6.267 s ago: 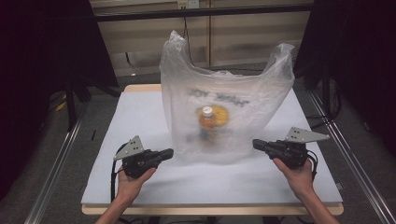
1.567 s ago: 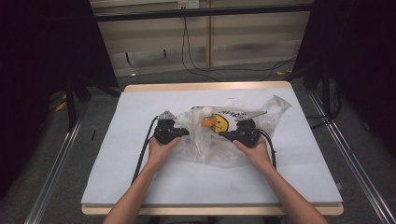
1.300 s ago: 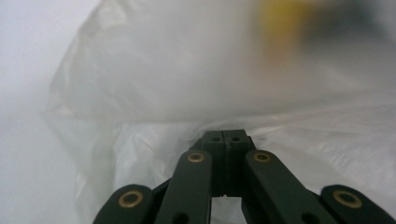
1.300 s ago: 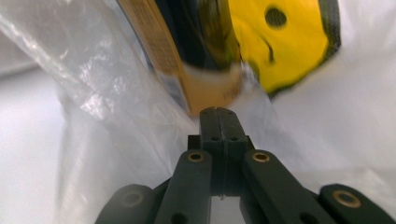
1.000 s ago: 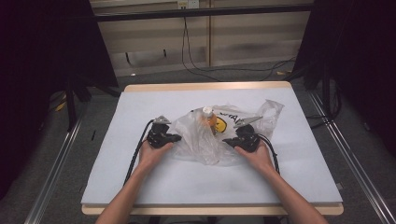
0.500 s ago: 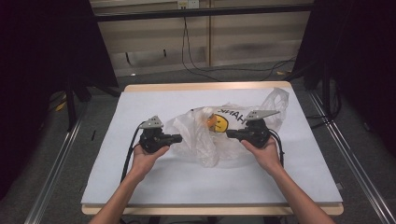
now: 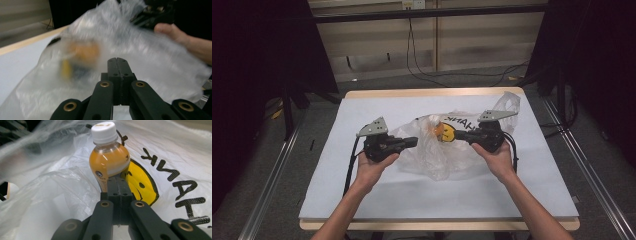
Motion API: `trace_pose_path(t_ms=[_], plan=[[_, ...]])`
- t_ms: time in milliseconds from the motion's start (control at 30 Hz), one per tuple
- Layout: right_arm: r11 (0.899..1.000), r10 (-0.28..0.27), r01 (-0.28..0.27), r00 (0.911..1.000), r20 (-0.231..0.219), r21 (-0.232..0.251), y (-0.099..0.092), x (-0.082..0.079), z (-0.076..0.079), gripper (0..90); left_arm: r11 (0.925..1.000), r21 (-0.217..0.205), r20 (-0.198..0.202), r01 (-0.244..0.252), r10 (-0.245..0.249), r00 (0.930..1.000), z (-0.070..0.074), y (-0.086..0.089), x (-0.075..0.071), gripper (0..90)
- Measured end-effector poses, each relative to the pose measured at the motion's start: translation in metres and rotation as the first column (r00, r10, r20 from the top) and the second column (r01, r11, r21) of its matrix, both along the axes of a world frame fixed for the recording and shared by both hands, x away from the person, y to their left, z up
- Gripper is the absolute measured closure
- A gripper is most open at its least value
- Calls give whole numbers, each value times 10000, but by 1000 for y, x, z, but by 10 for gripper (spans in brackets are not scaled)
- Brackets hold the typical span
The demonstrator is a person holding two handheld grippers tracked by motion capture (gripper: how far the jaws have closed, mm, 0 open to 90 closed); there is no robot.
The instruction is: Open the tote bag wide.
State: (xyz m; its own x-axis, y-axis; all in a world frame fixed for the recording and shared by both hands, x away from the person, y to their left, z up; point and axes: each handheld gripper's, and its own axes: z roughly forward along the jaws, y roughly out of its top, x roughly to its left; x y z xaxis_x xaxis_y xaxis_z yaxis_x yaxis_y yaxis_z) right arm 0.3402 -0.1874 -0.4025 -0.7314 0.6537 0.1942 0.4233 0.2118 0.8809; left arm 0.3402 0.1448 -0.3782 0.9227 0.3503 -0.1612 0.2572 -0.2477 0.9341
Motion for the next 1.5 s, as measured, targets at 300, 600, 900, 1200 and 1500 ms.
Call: trace_pose_path(t_ms=[300,600,900,1200,1500], plan=[[10000,-48,47,9998,173,52,4,5,10,900,9968,-90,553,791,-785,9954,30,-45,2,900],[9997,-253,252,9995,196,43,0,9,13,900,9844,1488,527,941,-1029,9933,24,-80,9,900],[9978,-614,616,9981,78,-261,-7,20,8,900,9765,2026,-7,-731,748,9972,-9,-39,35,900],[9918,-1078,1040,9930,-489,-740,-10,51,-17,900,9471,2790,-311,-1586,1739,9843,-38,-34,74,900],[9922,-1209,1217,9923,-287,282,-18,57,-13,900,9637,2006,-60,-1762,1811,9834,-14,-33,73,900]])
